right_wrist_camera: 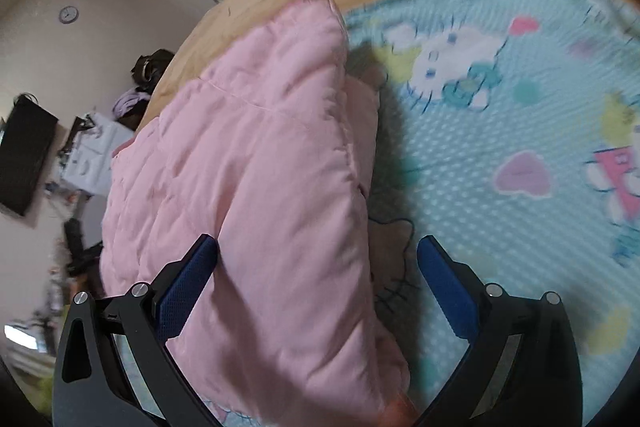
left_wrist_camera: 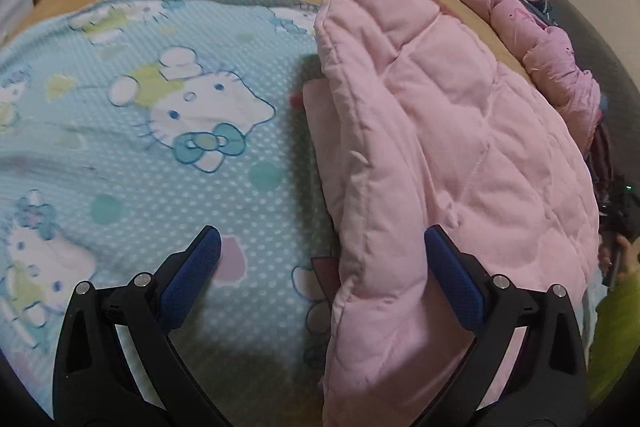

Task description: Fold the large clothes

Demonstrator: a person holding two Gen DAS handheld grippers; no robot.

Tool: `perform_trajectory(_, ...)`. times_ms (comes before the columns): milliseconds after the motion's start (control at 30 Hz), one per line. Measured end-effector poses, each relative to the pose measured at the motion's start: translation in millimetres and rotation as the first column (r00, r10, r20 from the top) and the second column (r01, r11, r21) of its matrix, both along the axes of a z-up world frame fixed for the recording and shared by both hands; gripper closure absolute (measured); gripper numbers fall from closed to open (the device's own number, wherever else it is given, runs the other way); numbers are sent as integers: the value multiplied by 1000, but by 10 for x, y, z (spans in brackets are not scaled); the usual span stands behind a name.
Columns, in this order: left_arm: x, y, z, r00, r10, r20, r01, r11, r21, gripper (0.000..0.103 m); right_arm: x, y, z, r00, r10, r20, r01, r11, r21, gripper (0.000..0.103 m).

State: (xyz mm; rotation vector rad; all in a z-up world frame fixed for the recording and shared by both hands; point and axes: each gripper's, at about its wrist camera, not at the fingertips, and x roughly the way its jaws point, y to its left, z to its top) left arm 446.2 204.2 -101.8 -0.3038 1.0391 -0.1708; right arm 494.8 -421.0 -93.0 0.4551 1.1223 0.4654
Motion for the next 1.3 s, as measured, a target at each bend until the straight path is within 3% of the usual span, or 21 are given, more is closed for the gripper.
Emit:
perform_trajectory(100,82,-65,-96,1000,-19,-12,19,1000,4,8,155,42,-165,997,38,-63,-36,999,30,4)
perform_trajectory(333,255,-223,-179,998,-58,-14,58,998,22,10,291,220,-217,993,84,-82,-82,996,32,4)
perform_trajectory(367,251,-262,-160,998,-69,-4,69,997,17,15,294,256,-209,993,87,-79,-84,996,30,4)
perform_trajectory(400,267,-289,-136,996,-88,4,88,996,-13,41,286,289,-201,993,91,-77,-88,995,49,6)
perform_trajectory(433,276,-344,-95,994,-108,15,109,992,-57,54,278,312,-201,992,103,-73,-98,993,73,13)
perform_trajectory(467,261,-400,-58,995,-101,20,101,994,-28,55,278,346,-191,991,117,-60,-111,990,90,26)
perform_trajectory(533,226,-541,-1,995,-100,28,98,994,48,60,225,402,-124,992,119,-31,-117,992,46,32)
perform_trajectory(667,176,-529,42,998,-58,31,58,998,-3,65,103,477,-24,995,98,-1,-98,995,12,43)
perform_trajectory(800,30,-537,185,996,-47,75,48,999,-1,71,-67,576,110,995,86,45,-85,996,-9,54)
perform_trajectory(1067,-309,-353,383,990,-68,123,70,997,-16,79,-402,449,244,991,74,109,-78,996,37,58)
perform_trajectory(1300,-770,-373,592,982,-100,163,102,995,1,80,-778,332,328,987,81,138,-88,995,51,59)
